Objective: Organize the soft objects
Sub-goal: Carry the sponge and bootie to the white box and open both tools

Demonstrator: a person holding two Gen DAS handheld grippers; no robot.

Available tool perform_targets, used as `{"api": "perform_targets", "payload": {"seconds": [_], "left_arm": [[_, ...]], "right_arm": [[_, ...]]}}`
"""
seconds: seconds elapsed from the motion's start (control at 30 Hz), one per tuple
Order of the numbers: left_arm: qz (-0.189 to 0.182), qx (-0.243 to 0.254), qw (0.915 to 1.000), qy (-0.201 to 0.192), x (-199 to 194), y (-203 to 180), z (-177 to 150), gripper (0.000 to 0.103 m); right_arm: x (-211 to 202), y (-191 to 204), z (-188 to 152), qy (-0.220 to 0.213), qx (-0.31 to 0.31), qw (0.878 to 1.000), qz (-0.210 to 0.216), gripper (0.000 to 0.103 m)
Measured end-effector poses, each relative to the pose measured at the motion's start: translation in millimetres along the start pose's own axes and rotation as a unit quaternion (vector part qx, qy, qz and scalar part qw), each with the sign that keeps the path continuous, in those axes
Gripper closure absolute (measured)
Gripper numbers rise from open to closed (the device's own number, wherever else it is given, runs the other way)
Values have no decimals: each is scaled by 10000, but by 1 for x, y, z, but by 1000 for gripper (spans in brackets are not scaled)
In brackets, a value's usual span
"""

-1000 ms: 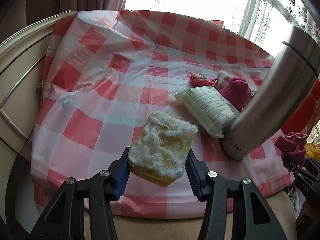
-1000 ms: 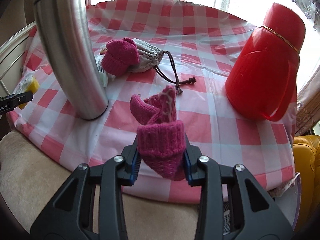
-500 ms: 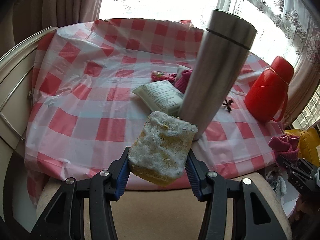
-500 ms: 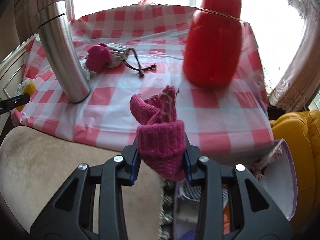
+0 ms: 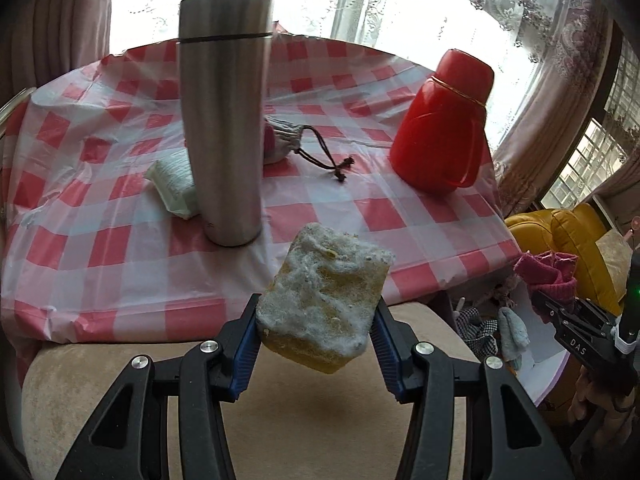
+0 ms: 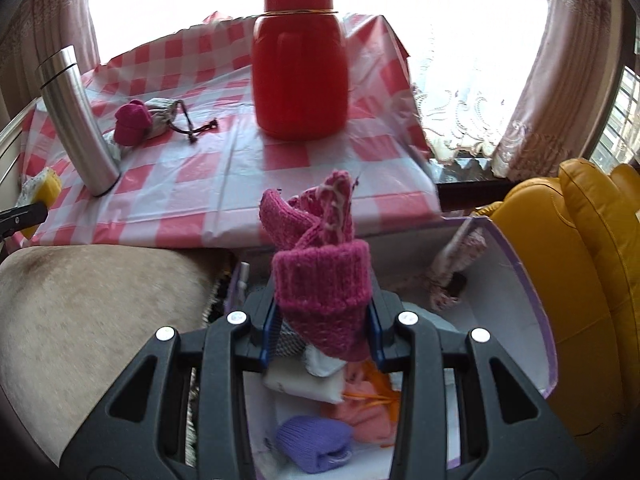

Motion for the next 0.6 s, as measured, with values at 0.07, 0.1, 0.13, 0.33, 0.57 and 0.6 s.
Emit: {"api": "perform_targets", "payload": {"seconds": [0.07, 0.1, 0.13, 0.33, 0.57, 0.6], "left_arm": [[-74, 150, 9999, 25, 2, -16, -4, 51], [-124, 242, 9996, 42, 3, -26, -6, 51], [-159, 320, 9993, 61, 4, -35, -8, 51], [-426, 921, 9945, 239, 14, -92, -21, 51], [-742, 1433, 9858, 465, 23, -140, -36, 50], [-778, 1483, 9847, 480, 24, -144, -37, 50]], "right_arm": [[0, -11, -6, 19, 67, 10000, -53, 63], [0, -18, -9, 31, 112, 9999, -85, 63], [0, -23, -11, 43, 153, 9998, -110, 63], [-2, -57, -28, 102, 441, 9986, -261, 60], [-2, -82, -43, 174, 719, 9967, -330, 51], [-2, -85, -43, 177, 753, 9964, -350, 48]]}}
Point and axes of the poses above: each gripper's, at about its wrist camera, not at the fingertips, and x roughly the way its jaws point, y to its left, z to its top, the point moved 2 cm from there along x, roughly the way its jaws point, and after that the axes turned 12 degrees about y, right-handed, at the moved point
